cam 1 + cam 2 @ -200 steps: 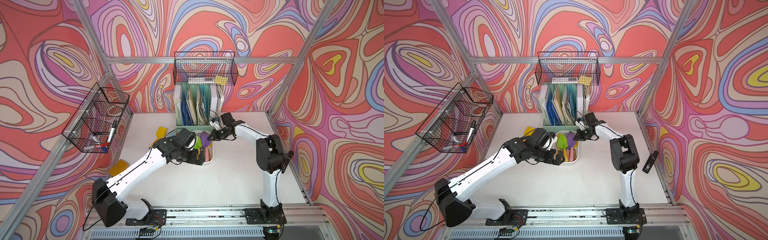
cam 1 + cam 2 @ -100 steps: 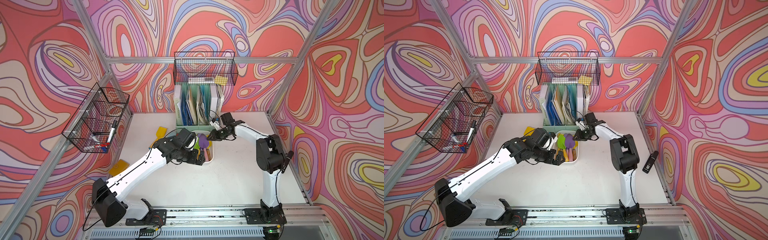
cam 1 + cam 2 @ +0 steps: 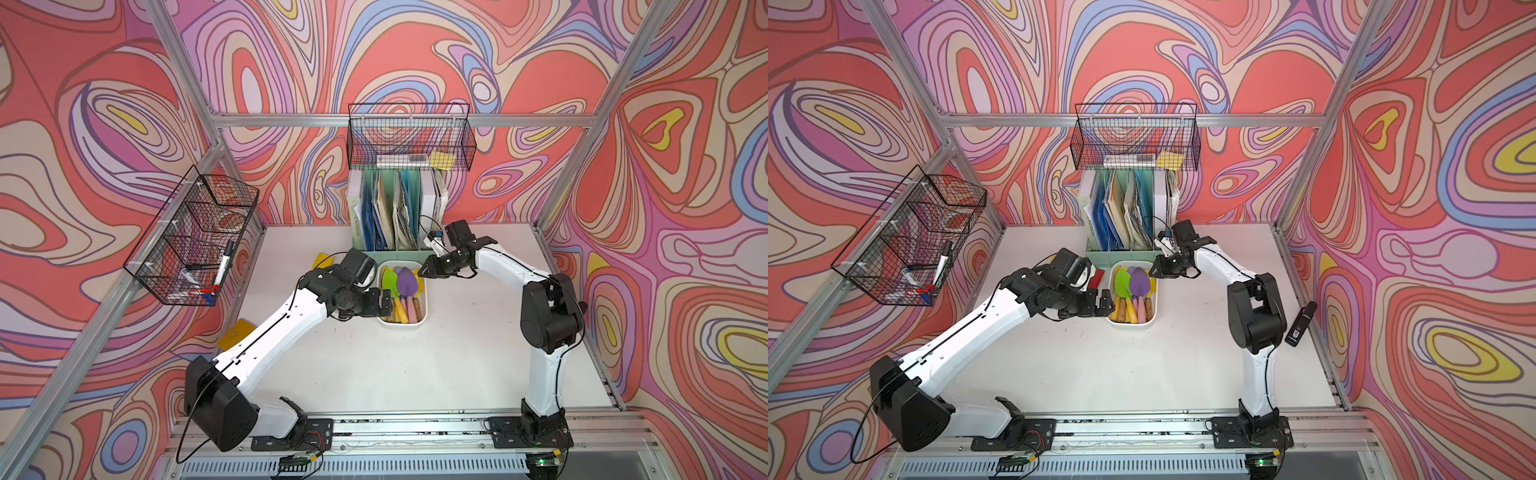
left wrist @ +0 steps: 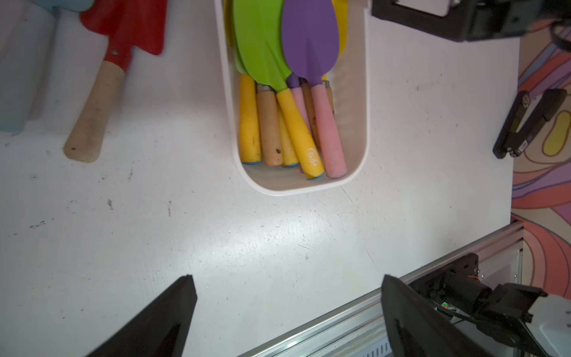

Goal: Put the shovel into the storage box
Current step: Place the shovel in the storage box, then pick up the shovel from the center of the board.

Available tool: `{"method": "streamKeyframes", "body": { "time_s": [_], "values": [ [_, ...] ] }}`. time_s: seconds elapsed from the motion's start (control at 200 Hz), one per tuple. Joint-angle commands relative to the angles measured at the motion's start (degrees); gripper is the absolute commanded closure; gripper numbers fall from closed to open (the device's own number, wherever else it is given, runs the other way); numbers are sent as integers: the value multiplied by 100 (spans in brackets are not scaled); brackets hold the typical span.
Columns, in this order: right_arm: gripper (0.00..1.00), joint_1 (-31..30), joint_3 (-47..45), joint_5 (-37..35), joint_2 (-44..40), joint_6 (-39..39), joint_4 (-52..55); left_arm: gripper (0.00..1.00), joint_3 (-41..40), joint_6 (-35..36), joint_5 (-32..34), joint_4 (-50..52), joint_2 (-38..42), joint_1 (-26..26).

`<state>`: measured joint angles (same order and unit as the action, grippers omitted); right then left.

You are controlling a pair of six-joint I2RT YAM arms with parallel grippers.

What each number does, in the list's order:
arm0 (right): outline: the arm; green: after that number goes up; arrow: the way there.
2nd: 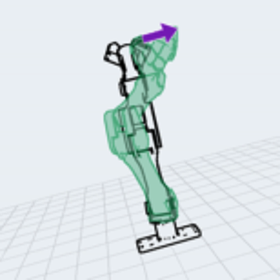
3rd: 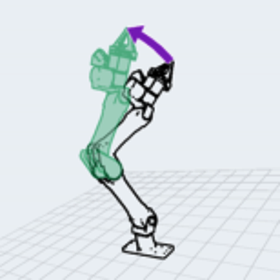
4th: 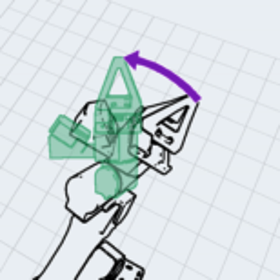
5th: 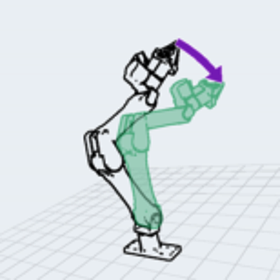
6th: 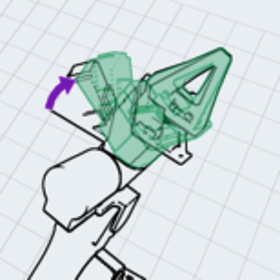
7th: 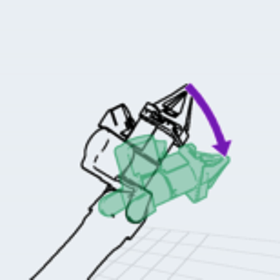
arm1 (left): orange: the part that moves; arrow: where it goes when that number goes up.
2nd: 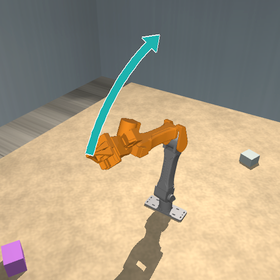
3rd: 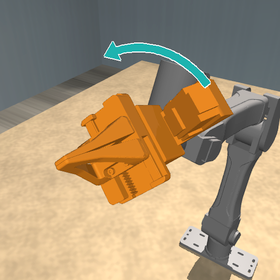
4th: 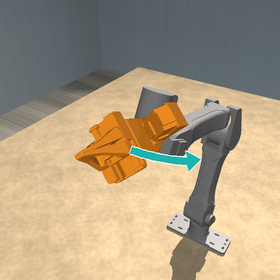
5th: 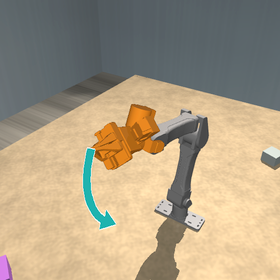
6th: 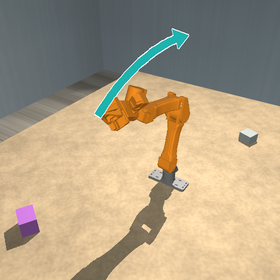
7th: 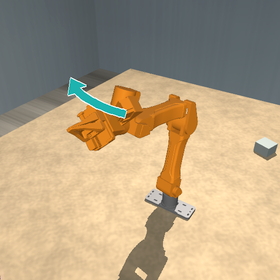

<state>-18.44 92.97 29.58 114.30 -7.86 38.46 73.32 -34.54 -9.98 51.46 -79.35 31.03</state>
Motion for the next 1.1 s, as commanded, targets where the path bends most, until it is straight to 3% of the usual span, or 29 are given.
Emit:
{"method": "streamKeyframes", "body": {
  "time_s": [0.0,0.135,0.31,0.491,0.776,1.092],
  "values": [
    [73,10,-126,-158,-550,115,139,1,-87,64,132,134,-177,-523],
    [73,7,-484,-173,-1026,69,92,1,334,638,130,265,-869,-1024],
    [73,9,-1019,-281,-1664,21,56,1,1284,1355,446,906,-2192,-1264],
    [73,8,-1444,-422,-2107,-23,56,2,1806,1658,628,1159,-2971,-1474],
    [73,7,-1769,-471,-2378,-119,-5,10,1992,1855,569,1202,-3684,-1648],
    [73,7,-1869,-515,-2473,-190,-37,30,1935,1831,407,1140,-3961,-1666]
  ]
}}
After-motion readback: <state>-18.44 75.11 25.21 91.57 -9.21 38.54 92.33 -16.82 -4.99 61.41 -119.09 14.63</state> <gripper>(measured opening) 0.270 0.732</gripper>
